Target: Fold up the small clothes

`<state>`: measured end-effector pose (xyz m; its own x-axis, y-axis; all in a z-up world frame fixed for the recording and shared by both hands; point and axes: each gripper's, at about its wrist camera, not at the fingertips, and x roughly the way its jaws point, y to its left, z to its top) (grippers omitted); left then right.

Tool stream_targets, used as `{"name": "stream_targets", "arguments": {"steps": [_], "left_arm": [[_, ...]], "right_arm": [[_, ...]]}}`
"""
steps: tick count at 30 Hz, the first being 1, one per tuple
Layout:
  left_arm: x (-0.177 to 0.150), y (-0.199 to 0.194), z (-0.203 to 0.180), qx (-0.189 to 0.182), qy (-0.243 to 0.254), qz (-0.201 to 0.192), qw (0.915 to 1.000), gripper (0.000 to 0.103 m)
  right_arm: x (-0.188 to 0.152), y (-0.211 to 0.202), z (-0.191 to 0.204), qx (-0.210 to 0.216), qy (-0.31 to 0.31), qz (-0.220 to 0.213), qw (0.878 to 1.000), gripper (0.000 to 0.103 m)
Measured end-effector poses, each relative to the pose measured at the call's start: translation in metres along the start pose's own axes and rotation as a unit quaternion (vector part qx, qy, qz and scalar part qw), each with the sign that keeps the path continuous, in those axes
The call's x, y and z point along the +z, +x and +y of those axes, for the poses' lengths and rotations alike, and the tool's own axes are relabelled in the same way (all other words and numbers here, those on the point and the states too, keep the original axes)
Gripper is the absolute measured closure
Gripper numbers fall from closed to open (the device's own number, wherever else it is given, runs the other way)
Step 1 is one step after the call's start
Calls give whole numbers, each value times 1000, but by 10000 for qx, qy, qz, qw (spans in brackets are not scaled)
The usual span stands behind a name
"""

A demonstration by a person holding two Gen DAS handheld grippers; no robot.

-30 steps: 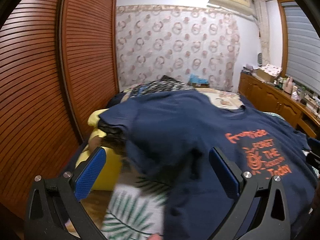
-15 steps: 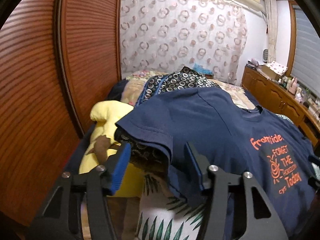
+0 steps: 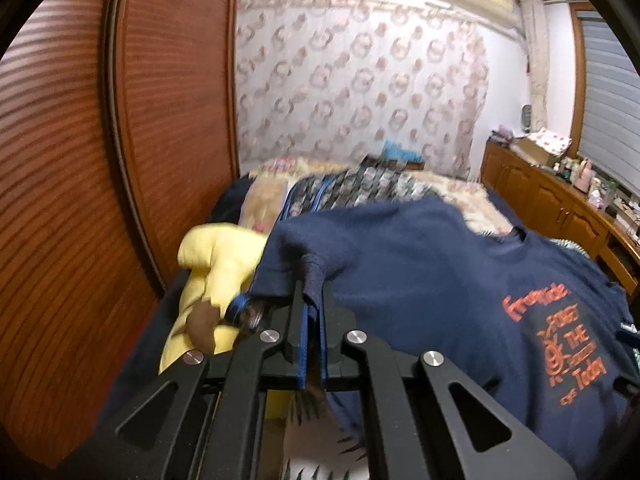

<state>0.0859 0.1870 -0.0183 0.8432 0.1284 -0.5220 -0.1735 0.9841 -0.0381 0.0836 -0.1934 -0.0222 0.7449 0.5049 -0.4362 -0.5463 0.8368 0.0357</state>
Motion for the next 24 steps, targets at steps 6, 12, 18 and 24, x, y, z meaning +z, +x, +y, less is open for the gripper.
{"name": "stream_targets", "arguments": {"steps": [6,12,18,24], "left_arm": [[49,-13,-36,-429,322,-305,9981,98],[80,-13,-106,-1178,832,-250,9892,98],[81,-10,-146,-1546,1196,-62,9807,79],[71,-9,-128,-1662,1110,-2,9798,22]], "right_arm": [[0,0,0,-11,7,-15,10000,2],[-2,-5,-10,-92,118,-88,9998,2],[-6,-9,-17,-186,238,-88,9995,2],[-7,-8,-12,-252,410,-90,9988,2]]}}
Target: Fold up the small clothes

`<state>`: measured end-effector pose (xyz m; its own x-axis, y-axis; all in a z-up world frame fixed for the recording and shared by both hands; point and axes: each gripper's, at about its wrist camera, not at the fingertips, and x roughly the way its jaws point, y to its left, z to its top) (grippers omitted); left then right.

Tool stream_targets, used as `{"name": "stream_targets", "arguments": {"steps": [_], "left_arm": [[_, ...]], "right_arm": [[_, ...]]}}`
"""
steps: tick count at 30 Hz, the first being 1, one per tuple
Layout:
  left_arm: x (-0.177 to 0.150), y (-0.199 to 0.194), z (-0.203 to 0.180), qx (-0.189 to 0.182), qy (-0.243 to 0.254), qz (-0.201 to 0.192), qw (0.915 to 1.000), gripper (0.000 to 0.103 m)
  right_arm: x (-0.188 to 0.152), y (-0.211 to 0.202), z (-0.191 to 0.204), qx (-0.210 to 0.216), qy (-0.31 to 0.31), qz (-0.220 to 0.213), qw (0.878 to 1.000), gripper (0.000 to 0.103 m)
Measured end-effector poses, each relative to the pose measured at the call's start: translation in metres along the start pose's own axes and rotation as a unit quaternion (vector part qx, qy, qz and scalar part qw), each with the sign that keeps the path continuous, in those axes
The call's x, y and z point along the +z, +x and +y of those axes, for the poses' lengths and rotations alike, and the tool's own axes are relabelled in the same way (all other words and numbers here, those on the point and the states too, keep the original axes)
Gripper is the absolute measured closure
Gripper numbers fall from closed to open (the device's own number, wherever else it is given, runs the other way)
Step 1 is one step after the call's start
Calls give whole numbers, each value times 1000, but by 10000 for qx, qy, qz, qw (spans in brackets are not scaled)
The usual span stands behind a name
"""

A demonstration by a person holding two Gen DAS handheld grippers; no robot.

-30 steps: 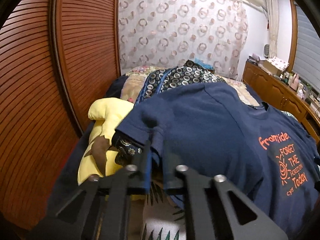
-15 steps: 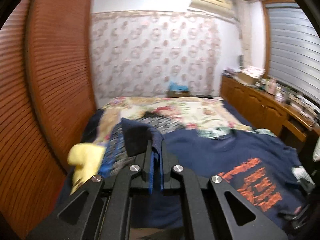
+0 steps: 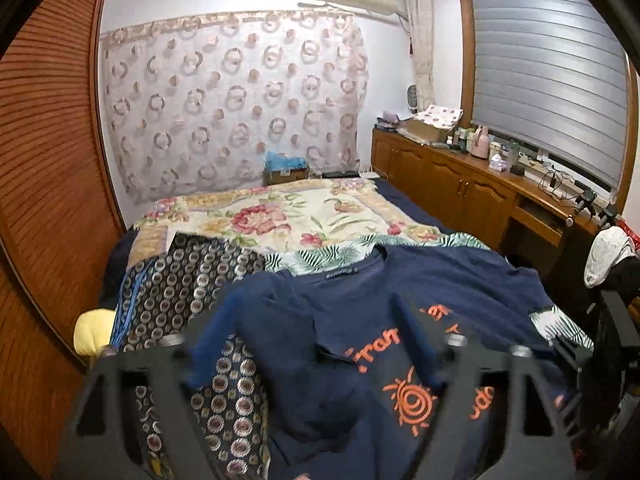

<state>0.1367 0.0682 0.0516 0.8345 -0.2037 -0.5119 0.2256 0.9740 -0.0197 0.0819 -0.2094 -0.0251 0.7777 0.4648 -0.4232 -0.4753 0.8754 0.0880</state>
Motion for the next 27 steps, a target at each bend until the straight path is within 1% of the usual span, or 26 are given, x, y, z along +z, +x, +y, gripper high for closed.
{"name": "stream_targets", "arguments": {"steps": [5,7,11,15,18,19,20,22,27], "left_arm": [[-24,2,1,143,25,179,9997,22],[-43,3,2,185,-24,296,9994,22],[-81,0,6,255,-158,451,9985,22],[-118,-1,8,361,-250,633,9970,22],[-135,3,8,360,-301,774,9959,22],[-140,7,10,364,-327,867,9950,22],[-144,10,11,382,-332,935,9943,22],[-149,16,15,452,-319,1072,9927,22],[-156,28,23,573,-374,1292,9893,22]], "right_arm": [[2,1,4,-79,-60,-19,9999,2],[4,-1,4,-93,-146,-43,9998,2],[18,2,4,146,-269,-28,9995,3],[39,21,12,360,-616,73,9974,15],[53,49,24,576,-846,324,9942,24],[56,63,30,681,-896,474,9925,26],[59,75,32,753,-926,588,9911,28],[63,102,41,837,-986,859,9879,35],[67,160,55,950,-993,1350,9813,50]]}}
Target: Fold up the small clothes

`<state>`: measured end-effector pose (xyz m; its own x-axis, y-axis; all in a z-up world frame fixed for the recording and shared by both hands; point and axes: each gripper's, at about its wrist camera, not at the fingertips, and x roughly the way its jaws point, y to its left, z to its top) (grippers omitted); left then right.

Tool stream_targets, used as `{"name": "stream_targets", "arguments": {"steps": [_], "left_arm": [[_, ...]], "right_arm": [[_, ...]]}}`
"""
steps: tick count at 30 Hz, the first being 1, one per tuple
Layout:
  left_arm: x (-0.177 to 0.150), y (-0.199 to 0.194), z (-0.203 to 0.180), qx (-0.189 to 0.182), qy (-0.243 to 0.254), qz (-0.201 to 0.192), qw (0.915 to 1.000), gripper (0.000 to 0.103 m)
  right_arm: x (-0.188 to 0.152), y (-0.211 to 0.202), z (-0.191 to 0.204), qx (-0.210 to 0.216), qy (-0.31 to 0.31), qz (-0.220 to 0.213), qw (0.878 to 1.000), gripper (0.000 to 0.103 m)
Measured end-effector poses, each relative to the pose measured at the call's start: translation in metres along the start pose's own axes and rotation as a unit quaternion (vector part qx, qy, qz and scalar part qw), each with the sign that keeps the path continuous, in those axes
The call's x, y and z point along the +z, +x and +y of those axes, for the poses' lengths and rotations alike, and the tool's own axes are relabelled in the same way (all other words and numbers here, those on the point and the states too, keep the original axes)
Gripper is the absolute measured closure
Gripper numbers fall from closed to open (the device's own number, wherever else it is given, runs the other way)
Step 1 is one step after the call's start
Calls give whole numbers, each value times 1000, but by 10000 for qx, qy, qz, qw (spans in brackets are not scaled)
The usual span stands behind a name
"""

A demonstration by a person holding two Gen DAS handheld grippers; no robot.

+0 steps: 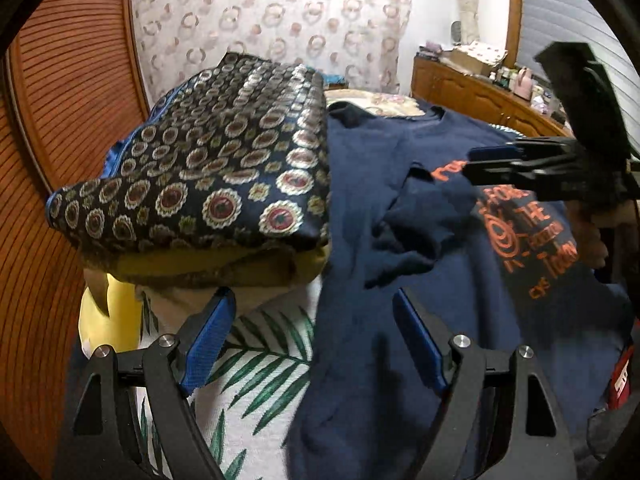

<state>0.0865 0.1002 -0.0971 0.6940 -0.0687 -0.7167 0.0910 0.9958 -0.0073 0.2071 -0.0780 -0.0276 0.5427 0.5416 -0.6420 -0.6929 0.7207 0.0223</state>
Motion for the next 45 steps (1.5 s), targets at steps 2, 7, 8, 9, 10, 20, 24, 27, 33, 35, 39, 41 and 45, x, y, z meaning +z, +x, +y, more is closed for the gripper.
{"name": "stream_targets", "arguments": {"steps": [2,7,8,9,10,20,24,27,33,35,39,41,45], "left_arm": [[0,5,0,78,1,94,9999,22],[-1,17,1,93,-32,397,9992,21],[-2,18,2,48,-59,415,9991,21],[-1,19,3,27,-81,433,9990,20],[-2,19,5,22,-96,440,9990,20],[-2,24,8,-38,-73,492,9988,13],[-1,24,6,-38,-74,494,9987,13],[-1,24,7,-38,-75,494,9987,13],[-2,24,7,-35,-76,496,9987,13],[-2,24,7,-35,-77,495,9987,13],[-2,24,7,-39,-74,499,9987,13],[-2,24,7,-38,-74,497,9987,13],[-1,24,7,-38,-76,499,9987,13]], "right_arm": [[6,19,1,-70,-21,133,9999,54],[20,49,-8,-154,62,329,9993,74],[24,51,-9,-132,73,293,9995,78],[26,53,-7,-120,66,253,9996,87],[28,55,-6,-104,46,246,9996,93],[24,-9,-27,-333,285,-289,9986,99],[16,-2,-29,-608,280,16,9978,99],[11,2,-33,-618,301,70,9976,99],[1,-39,-61,-724,414,-88,9965,90],[-12,-58,-70,-851,454,-134,9952,88],[-42,-102,-95,-1225,589,-211,9905,74],[-61,-126,-111,-1473,717,-233,9862,65],[-104,-173,-143,-2066,986,-178,9733,54]]}}
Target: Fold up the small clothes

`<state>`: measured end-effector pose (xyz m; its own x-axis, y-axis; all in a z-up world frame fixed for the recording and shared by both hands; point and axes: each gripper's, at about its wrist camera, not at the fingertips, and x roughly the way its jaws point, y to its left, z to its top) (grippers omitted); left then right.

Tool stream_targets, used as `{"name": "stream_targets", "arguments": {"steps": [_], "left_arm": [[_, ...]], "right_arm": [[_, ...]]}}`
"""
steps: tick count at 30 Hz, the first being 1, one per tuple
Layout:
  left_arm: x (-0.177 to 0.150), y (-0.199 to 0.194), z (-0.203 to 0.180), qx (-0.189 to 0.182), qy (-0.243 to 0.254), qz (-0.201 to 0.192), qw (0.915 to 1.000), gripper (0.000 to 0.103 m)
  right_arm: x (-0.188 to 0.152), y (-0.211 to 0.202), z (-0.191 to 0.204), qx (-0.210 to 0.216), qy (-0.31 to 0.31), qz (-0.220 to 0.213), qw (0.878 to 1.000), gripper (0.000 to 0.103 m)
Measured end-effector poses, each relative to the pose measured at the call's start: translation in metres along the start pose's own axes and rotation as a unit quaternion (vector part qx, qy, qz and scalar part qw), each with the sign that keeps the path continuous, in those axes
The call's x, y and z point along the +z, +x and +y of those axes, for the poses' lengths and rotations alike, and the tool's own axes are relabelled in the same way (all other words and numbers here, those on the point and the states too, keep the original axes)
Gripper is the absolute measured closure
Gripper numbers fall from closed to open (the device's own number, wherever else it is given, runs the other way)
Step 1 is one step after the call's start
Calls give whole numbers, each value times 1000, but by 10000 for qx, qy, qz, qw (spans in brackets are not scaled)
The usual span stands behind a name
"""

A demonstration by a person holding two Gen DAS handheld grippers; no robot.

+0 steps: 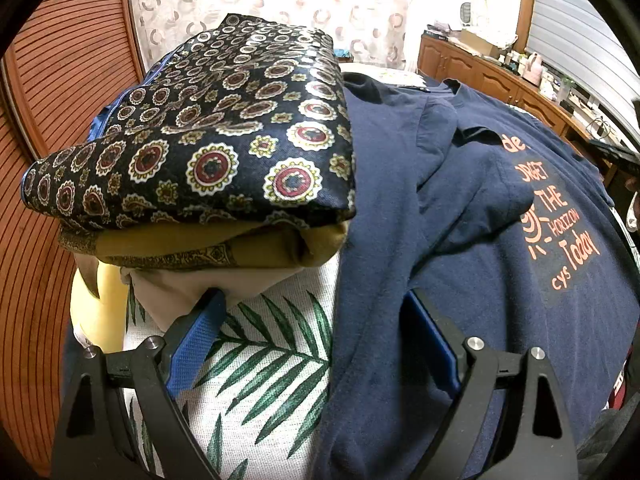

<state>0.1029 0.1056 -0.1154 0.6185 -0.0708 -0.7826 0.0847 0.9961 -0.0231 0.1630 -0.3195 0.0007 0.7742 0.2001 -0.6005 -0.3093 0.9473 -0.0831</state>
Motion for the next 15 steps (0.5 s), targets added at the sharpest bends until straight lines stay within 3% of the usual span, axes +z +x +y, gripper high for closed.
{"name": "stream_targets", "arguments": {"steps": [8,15], "left_arm": [[-1,-1,0,3,-1,0,10000,13],[0,-2,0,14,7,-35,10000,13]], "right_arm": [[-60,-18,-84,-622,1019,561,9913,53],[-67,-24,-81,-454,1302,645,9883,53]]}}
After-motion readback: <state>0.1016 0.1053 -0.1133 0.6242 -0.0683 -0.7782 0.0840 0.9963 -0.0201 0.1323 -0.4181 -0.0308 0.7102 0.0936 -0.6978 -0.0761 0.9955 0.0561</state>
